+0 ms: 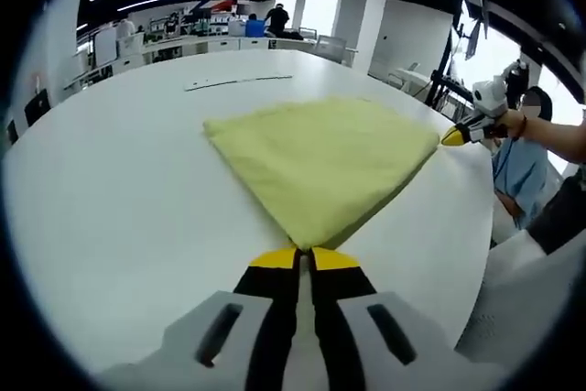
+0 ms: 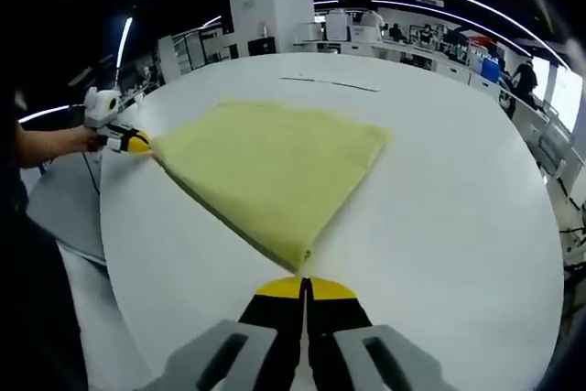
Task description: Fold the garment on the visible template until the final outline fits inside the template.
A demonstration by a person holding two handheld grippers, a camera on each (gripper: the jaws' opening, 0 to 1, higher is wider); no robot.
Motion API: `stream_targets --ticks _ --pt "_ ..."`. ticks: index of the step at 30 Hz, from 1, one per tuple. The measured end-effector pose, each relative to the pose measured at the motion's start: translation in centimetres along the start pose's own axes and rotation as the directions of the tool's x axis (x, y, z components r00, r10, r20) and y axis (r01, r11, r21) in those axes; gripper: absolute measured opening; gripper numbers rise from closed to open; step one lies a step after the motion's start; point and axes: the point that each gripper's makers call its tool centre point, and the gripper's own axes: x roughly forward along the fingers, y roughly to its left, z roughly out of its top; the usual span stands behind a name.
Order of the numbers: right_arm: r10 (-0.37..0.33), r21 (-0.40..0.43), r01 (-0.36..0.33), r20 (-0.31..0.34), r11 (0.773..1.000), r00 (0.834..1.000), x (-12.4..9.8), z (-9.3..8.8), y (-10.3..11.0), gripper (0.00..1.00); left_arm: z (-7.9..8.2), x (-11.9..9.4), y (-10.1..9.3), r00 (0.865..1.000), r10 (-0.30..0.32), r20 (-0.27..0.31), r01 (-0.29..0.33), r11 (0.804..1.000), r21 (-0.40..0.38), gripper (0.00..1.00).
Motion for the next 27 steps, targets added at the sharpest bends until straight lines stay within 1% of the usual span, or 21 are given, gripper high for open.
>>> stream_targets --ticks 2,3,5,6,7,8,9,10,12,14,16,17,20,21,24,27 --pt "-0.004 0.031 0.003 0.027 1.0 1.0 0.0 0.5 0.0 0.0 0.3 -0.2 0.2 1.0 0.012 0.016 -0.012 1.0 -0.019 0.05" --pt "-0.017 0.057 0.014 0.044 0.998 0.999 -0.2 1.0 0.0 0.0 0.5 -0.4 0.3 0.999 0.02 0.026 -0.019 0.999 -0.031 0.08" --pt "-0.019 0.081 0.013 0.069 0.997 0.997 -0.4 1.6 0.1 0.0 1.0 -0.7 0.4 0.998 0.03 0.046 -0.028 0.999 -0.046 0.15" --pt "-0.024 0.102 0.014 0.098 0.995 0.995 -0.6 2.5 0.4 0.03 1.3 -0.9 0.5 0.998 0.037 0.054 -0.035 0.998 -0.048 0.19" --pt "-0.021 0.114 0.009 0.102 0.993 0.995 -0.8 2.7 0.6 0.1 1.7 -1.2 0.6 0.996 0.051 0.072 -0.047 0.997 -0.059 0.23" --pt "-0.019 0.114 0.006 0.111 0.993 0.994 -0.9 3.2 0.8 0.16 2.2 -1.4 0.7 0.993 0.058 0.101 -0.051 0.996 -0.074 0.26" --pt "-0.024 0.107 0.01 0.127 0.994 0.992 -1.1 3.7 1.0 0.22 2.5 -1.6 0.6 0.992 0.057 0.114 -0.048 0.995 -0.087 0.29" --pt "-0.032 0.096 0.019 0.137 0.995 0.99 -1.2 4.3 1.3 0.31 2.7 -1.9 0.7 0.991 0.057 0.118 -0.045 0.994 -0.102 0.33" --pt "-0.021 0.08 0.008 0.161 0.997 0.987 -1.4 5.3 2.1 0.44 3.1 -2.3 0.6 0.99 0.06 0.128 -0.046 0.993 -0.106 0.4" --pt "-0.002 0.06 -0.009 0.181 0.998 0.983 -1.6 6.2 3.1 0.53 3.6 -2.7 0.3 0.989 0.058 0.139 -0.043 0.993 -0.109 0.47" --pt "0.005 0.045 -0.013 0.18 0.999 0.984 -1.7 6.6 3.8 0.61 4.0 -3.0 0.1 0.986 0.061 0.152 -0.046 0.994 -0.103 0.55" --pt "0.005 0.039 -0.012 0.181 0.999 0.983 -1.8 6.9 4.1 0.65 4.4 -3.3 -0.1 0.984 0.061 0.169 -0.043 0.993 -0.109 0.59" --pt "0.005 0.035 -0.013 0.205 0.999 0.979 -2.3 7.8 4.7 0.82 5.0 -4.0 -0.5 0.98 0.064 0.19 -0.043 0.993 -0.114 0.7" --pt "0.001 0.047 -0.011 0.207 0.999 0.978 -2.5 8.0 4.8 0.88 5.1 -4.2 -0.5 0.978 0.072 0.194 -0.052 0.993 -0.108 0.73" --pt "-0.006 0.057 -0.007 0.223 0.998 0.975 -3.1 8.5 5.1 0.98 5.2 -4.6 -0.6 0.978 0.079 0.193 -0.059 0.992 -0.107 0.82" --pt "0.0 0.065 -0.016 0.24 0.998 0.971 -3.8 8.9 5.7 0.99 5.4 -5.3 -0.5 0.972 0.104 0.209 -0.074 0.986 -0.15 0.92"
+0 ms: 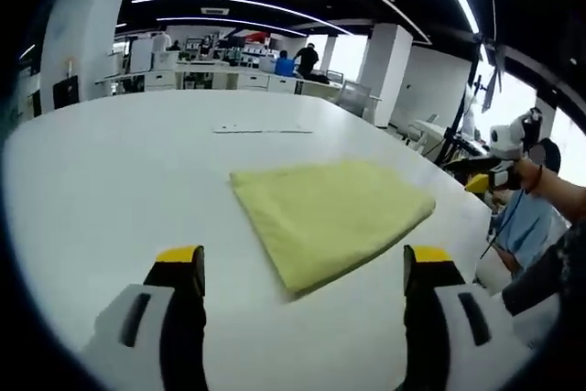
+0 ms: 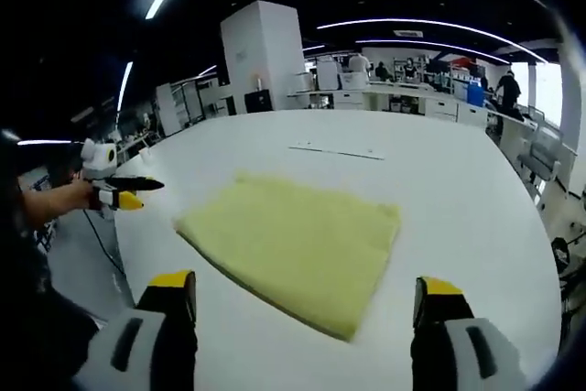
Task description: Fold the garment on the visible template until the final outline fits inside the template.
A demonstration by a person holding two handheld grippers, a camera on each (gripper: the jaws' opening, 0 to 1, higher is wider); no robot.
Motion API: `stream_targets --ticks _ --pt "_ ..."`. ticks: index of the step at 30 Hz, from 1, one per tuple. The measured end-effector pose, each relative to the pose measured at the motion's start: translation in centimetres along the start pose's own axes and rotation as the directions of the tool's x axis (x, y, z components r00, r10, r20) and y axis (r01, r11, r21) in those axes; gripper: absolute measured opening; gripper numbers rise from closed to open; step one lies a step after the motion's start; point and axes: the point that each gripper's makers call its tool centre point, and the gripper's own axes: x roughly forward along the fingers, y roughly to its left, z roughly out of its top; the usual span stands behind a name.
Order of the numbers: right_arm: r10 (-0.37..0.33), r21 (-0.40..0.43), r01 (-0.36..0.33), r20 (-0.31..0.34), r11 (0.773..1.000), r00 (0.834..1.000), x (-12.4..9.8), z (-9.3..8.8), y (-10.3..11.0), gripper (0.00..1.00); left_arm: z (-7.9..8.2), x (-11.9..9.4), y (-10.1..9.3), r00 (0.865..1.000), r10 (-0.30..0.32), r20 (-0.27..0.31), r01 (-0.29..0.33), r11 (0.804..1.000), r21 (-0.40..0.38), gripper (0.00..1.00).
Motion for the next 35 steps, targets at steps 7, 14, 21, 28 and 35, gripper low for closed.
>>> stream_targets --ticks 7,14,21,28,35 --pt "-0.001 -0.001 0.001 0.024 1.0 1.0 -0.7 0.9 1.4 0.99 -0.2 -0.9 -0.4 0.999 0.027 -0.028 -0.027 1.0 0.011 0.99" --pt "-0.016 -0.012 0.017 0.019 1.0 1.0 -0.9 1.1 1.8 1.0 -0.1 -1.5 -1.1 1.0 0.027 -0.011 -0.027 0.999 -0.021 0.99" --pt "-0.019 -0.044 0.018 -0.029 0.999 0.999 -1.0 -0.1 1.4 0.99 -1.4 -2.2 -1.0 0.997 0.049 -0.061 -0.049 0.999 -0.005 0.99" --pt "-0.024 -0.035 0.023 -0.029 0.999 0.999 -0.8 -0.2 1.1 1.0 -1.8 -2.8 0.1 0.995 0.08 -0.056 -0.082 0.996 -0.039 0.99" --pt "-0.022 -0.051 0.02 -0.043 0.999 0.999 -0.6 -0.5 1.4 0.99 -1.8 -3.1 0.6 0.994 0.098 -0.052 -0.1 0.994 -0.049 0.99"
